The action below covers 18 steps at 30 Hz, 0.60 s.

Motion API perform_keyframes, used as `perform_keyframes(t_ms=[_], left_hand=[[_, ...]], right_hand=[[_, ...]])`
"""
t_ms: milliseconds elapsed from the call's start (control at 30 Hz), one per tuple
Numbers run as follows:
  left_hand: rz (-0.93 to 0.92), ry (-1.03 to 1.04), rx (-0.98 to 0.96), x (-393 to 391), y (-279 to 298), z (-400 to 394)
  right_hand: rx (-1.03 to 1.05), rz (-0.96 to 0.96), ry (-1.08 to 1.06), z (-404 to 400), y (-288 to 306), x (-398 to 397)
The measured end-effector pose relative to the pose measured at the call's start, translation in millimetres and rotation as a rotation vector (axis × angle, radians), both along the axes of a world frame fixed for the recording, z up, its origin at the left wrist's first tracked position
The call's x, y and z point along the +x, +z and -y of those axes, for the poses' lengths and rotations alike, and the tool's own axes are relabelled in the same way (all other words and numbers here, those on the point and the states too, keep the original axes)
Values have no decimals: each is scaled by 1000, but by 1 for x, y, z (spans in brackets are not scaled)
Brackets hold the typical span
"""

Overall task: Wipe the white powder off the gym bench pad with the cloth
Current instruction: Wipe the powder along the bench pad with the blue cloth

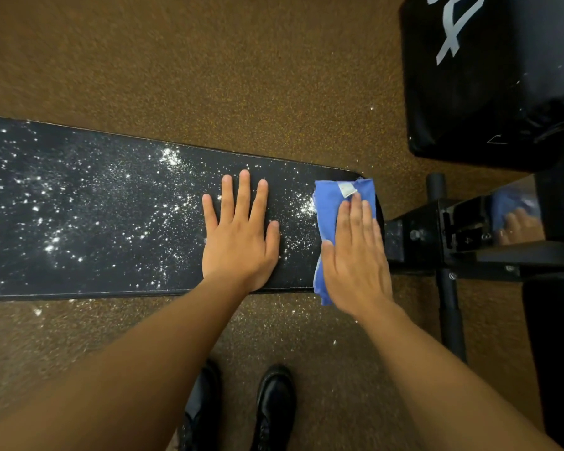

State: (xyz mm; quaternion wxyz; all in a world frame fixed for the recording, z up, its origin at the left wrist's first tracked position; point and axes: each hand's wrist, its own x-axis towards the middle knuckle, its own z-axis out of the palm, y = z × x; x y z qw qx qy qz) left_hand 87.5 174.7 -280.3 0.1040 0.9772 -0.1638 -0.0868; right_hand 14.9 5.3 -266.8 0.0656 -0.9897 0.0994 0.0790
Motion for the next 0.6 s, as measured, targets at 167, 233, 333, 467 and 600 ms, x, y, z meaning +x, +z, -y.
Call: perform_keyframes(t_ms=[167,233,333,467,600], left_hand=[[-2,4,0,1,1,2],[-3,-2,-1,2,1,2],[-2,6,-4,2,0,1],[-2,1,-5,1,1,0],[-2,6,3,1,1,0]], right_hand=[[3,-4,-202,6,-2,59],[-6,4,-198,0,-3,67],[-21,8,-78,-10,-1,40],[1,-9,-41,-4,2,14],[-10,-5,-181,4,-2,59]])
